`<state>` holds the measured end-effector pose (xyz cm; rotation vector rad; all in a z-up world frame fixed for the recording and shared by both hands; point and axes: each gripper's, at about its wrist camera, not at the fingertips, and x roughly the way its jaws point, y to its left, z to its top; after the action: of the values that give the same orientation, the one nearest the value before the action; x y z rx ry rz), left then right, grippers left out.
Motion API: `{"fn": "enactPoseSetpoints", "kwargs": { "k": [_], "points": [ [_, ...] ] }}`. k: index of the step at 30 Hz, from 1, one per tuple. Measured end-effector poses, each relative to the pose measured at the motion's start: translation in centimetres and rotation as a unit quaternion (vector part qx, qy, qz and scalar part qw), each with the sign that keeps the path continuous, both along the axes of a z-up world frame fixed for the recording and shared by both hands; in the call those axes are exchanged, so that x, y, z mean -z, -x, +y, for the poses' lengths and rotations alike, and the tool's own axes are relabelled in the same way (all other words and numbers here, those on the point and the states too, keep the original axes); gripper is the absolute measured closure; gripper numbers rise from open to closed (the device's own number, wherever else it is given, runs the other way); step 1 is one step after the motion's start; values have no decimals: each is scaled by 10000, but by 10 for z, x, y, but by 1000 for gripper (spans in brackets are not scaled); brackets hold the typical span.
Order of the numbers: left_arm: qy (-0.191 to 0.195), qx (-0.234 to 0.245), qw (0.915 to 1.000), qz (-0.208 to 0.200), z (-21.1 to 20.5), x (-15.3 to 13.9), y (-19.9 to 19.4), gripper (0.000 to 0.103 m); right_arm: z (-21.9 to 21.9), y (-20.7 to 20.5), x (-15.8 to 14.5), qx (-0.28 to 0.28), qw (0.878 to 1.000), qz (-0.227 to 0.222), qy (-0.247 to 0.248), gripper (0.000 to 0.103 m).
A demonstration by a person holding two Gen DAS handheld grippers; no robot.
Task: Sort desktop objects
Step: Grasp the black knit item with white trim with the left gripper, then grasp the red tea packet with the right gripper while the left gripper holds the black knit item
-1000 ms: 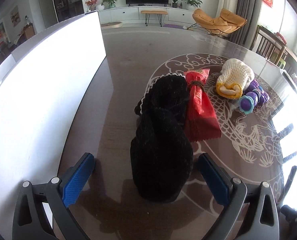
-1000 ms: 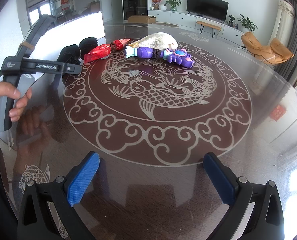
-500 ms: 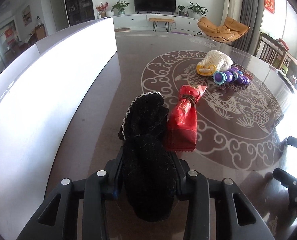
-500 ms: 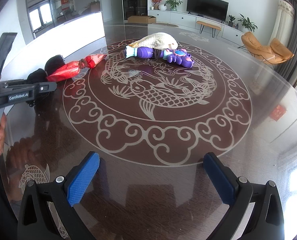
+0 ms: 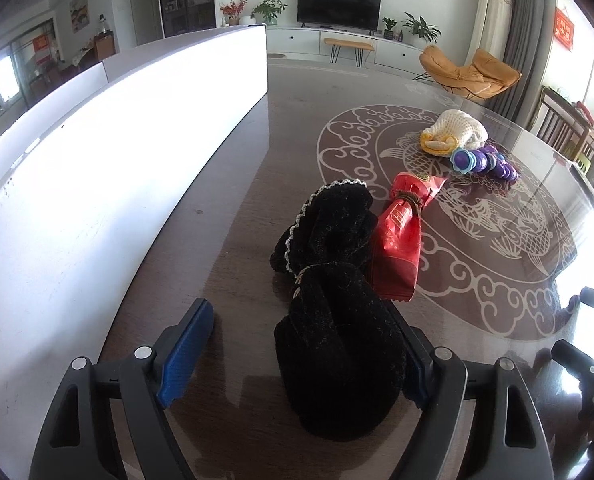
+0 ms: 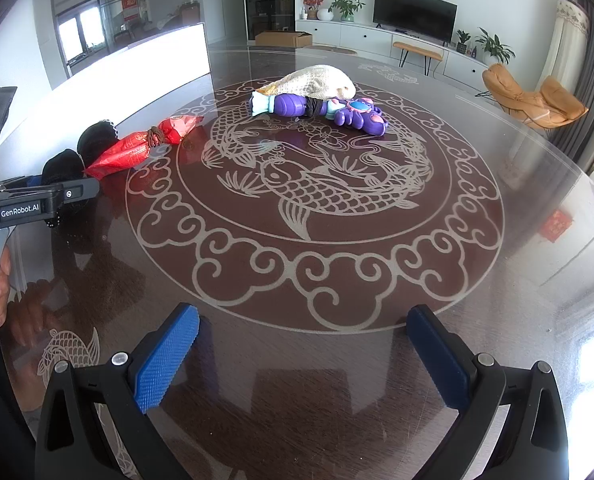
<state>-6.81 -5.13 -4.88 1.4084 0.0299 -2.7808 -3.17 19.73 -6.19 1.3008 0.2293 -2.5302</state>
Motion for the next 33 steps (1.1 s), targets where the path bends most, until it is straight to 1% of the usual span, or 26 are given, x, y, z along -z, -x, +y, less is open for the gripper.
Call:
{"fn": "enactPoseSetpoints", "kwargs": {
  "k": [5, 9, 10, 11, 15, 17, 22, 24, 25, 26, 28, 30, 32, 33],
  "points": [
    [196, 161, 9997, 53, 7, 0, -3, 21, 0, 0, 0, 0, 10000, 0, 0, 0],
    [50, 106, 9999, 14, 1, 2, 0, 18, 0, 0, 0, 0, 10000, 0, 0, 0],
    [69, 78, 9999, -6, 1, 2, 0, 15, 0, 0, 0, 0, 10000, 0, 0, 0],
    [62, 60, 10000, -11, 0, 3, 0, 14, 0, 0, 0, 0, 10000, 0, 0, 0],
    [63, 41, 10000, -30, -1, 2, 0, 14, 0, 0, 0, 0, 10000, 0, 0, 0],
    [59, -72, 9999, -38, -5, 3, -1, 14, 0, 0, 0, 0, 10000, 0, 0, 0],
    [37, -529, 9986, -55, -21, 4, 0, 14, 0, 0, 0, -1, 10000, -1, 0, 0],
    [-26, -641, 9979, -44, -26, 3, -1, 14, -1, 5, -1, 17, 9999, -92, 50, 0],
    [-63, -664, 9978, -35, -28, 3, -2, 14, -1, 11, -4, 16, 9996, -173, 243, 0],
    [-92, -674, 9977, -28, -28, 3, -3, 14, -3, 18, -8, 38, 9983, -230, 541, 0],
    [-55, -669, 9977, -32, -28, 4, -2, 14, -10, 37, -21, 190, 9939, -267, 1057, 0],
    [76, -654, 9978, -49, -26, 5, -2, 14, -28, 62, -29, 232, 9891, -397, 1397, 0],
    [45, -661, 9978, -43, -28, 4, -3, 14, -52, 88, -33, 239, 9836, -526, 1711, 0],
    [47, -669, 9977, -42, -29, 4, -3, 14, -65, 99, -32, 238, 9817, -607, 1787, 1]
  ]
}}
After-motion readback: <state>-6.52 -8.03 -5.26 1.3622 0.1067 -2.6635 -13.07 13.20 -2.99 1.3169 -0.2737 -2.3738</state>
